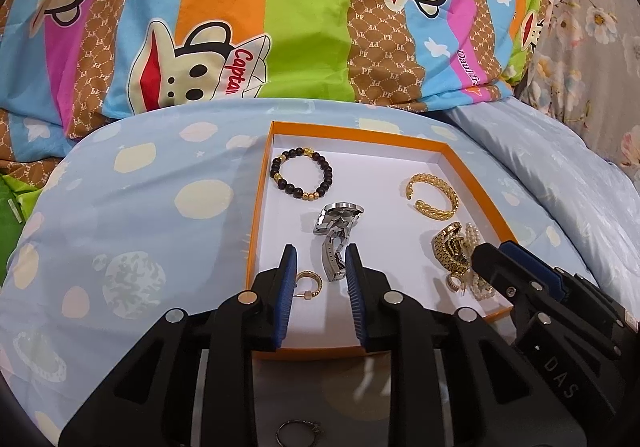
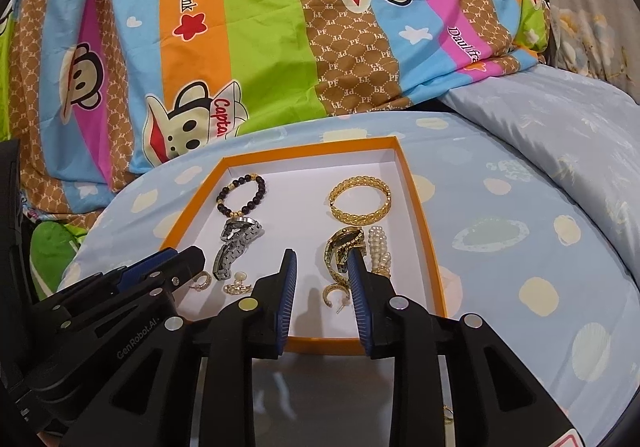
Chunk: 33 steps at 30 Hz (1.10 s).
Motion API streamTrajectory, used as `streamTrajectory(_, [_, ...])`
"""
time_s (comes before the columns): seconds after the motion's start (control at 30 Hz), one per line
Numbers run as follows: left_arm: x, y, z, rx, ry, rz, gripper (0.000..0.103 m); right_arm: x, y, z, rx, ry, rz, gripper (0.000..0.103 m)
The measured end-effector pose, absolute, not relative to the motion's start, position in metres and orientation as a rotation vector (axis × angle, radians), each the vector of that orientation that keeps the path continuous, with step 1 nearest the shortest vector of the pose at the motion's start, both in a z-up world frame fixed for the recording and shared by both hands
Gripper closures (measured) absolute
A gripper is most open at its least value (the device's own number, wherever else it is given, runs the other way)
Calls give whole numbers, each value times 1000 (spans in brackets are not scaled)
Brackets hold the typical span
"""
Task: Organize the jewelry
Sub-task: 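Grasp the small gold stud earring with the right tool while the left lifts away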
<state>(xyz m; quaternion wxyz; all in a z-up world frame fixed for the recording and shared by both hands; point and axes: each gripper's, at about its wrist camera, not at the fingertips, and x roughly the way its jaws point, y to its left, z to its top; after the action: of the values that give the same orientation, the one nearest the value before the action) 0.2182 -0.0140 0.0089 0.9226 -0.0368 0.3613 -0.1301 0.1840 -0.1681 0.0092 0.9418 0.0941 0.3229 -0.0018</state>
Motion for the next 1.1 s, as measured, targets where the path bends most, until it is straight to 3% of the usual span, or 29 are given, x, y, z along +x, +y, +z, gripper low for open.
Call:
streamTrajectory(0.23, [196,0,15,-91,716,-255,79,153,-174,10,189,664,-20,75])
streamTrajectory(0.37, [171,10,18,-91,690,-252,79,131,-184,6,219,686,-37,65])
streamTrajectory(0.53, [143,26,16,-101,709,-253,79,114,-197,-4,274,743,-52,63])
streamTrajectory(1.0, [114,46,4,-146,793,-258,77,109,-207,-18,326,824,-77,62])
streamTrajectory(1.1, [115,45,3,-146,799,-254,77,114,-209,-19,338,829,-82,69])
